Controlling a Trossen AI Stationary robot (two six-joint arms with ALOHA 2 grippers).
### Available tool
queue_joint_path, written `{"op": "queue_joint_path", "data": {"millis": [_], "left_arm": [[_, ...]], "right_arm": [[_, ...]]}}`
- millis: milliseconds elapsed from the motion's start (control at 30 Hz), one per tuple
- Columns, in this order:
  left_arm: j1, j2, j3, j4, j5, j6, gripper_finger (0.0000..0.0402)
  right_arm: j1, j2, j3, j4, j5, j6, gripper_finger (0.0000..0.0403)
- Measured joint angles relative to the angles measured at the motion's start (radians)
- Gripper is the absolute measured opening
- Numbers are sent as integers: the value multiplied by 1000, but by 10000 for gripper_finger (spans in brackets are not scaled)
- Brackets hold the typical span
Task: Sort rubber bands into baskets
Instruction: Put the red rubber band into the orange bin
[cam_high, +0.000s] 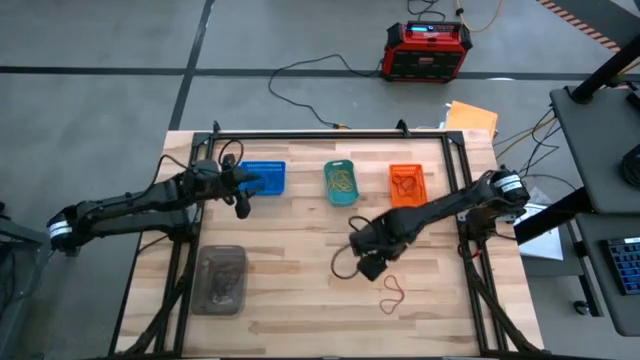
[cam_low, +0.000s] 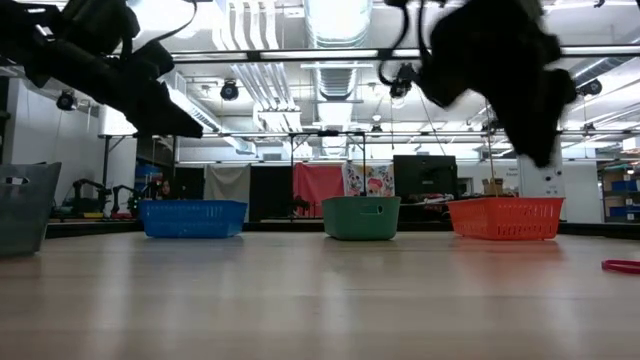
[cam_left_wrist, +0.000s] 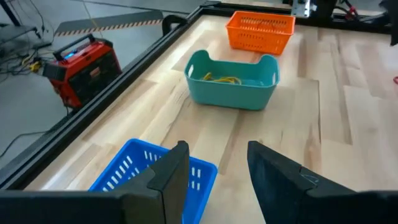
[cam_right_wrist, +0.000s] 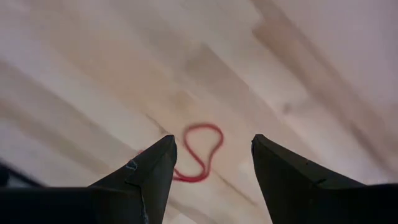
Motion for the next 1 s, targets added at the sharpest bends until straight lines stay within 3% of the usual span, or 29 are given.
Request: {"op": "queue_joint_path", "data": {"millis": [200,500,733,1000], "left_arm": [[-2,11,0,26,-1,44,147],[-2,37,0,132,-3,80,147],[-2,42,0,166,-9,96,147],[-1,43,0,183,-31,72,147]], "right_arm": [[104,0,-121,100,-5,256,203],[241,13,-165,229,67,451,203],[284,98,-165,230,82,458,203],[284,173,-162,239,78,328,202]]}}
